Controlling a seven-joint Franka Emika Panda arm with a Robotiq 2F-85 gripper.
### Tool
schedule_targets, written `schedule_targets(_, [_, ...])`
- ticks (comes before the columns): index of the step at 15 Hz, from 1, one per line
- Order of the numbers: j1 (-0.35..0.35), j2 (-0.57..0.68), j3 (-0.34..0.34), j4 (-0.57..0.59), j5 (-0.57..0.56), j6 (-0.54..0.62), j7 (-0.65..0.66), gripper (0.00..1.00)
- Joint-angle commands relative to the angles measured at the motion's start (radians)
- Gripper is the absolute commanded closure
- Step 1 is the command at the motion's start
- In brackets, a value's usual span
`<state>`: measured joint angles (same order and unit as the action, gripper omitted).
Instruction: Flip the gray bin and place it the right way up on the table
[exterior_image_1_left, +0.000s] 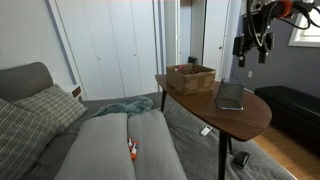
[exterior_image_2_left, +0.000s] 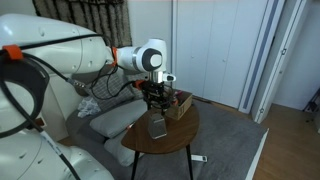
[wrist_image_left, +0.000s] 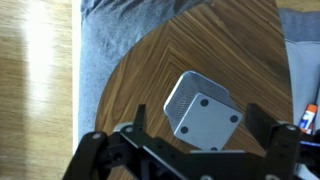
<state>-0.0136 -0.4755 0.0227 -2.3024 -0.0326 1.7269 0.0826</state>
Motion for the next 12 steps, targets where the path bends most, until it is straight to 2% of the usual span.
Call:
schedule_targets(1, [0.013,-0.019,-0.004,-0.048,0.086,0.113,0.031,0.00])
schedule_targets(2, [0.010,-0.021,0.003,-0.062,0.075,0.156,0.029,0.00])
schedule_targets(3, [0.006,0.000,0.000,-0.017,0.052,0.083,0.007,0.00])
schedule_targets(12, [0.003,0.006,0.006,-0.027,0.049,0.113,0.029,0.00])
